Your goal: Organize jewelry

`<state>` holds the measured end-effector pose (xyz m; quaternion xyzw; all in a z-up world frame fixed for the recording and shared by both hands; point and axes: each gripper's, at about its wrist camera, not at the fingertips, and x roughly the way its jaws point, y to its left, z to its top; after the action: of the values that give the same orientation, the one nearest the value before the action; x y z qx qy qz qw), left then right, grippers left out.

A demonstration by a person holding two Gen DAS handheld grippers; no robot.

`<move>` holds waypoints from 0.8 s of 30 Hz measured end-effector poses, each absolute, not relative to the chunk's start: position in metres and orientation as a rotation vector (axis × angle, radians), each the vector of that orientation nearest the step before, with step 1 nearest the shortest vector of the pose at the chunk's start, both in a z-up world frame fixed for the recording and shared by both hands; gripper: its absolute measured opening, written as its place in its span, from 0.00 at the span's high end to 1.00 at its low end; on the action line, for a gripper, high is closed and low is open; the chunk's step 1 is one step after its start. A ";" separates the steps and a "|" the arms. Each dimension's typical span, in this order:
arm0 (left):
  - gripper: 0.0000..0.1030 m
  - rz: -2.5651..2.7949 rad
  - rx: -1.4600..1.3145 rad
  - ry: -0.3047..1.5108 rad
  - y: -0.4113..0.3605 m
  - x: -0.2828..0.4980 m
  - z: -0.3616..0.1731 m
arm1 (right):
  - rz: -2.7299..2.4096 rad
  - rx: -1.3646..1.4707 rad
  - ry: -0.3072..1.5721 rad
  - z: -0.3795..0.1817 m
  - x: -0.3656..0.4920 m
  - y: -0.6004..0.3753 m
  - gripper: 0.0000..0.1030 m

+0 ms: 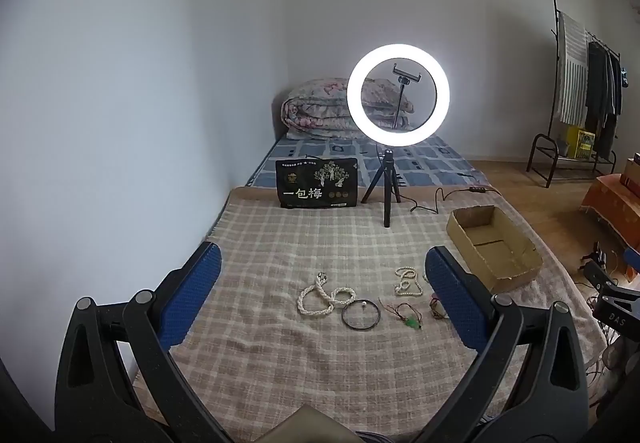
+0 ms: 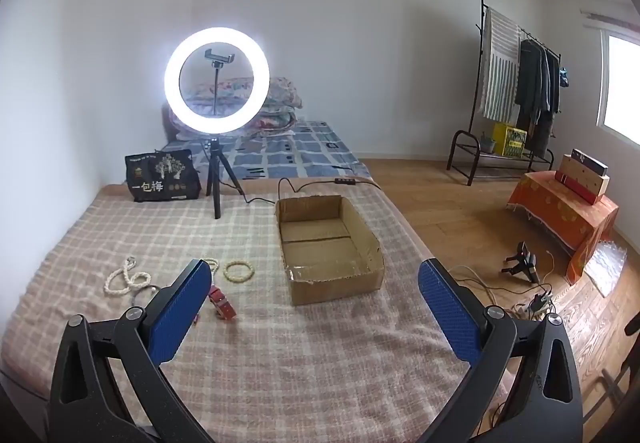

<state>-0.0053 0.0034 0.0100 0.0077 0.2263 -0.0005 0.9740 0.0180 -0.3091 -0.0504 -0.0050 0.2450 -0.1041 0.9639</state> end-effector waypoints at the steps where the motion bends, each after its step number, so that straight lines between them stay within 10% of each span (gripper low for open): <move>1: 0.00 -0.002 0.014 0.456 0.003 -0.006 0.010 | -0.214 -0.014 0.475 -0.050 0.017 -0.308 0.01; 24: 0.00 0.008 0.005 0.441 0.005 -0.008 0.025 | -0.203 -0.033 0.467 -0.042 0.016 -0.302 0.01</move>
<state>-0.0085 0.0046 0.0249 0.0026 0.2189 0.0041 0.9757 0.0159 -0.3017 -0.0423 -0.0165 0.2309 -0.1002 0.9677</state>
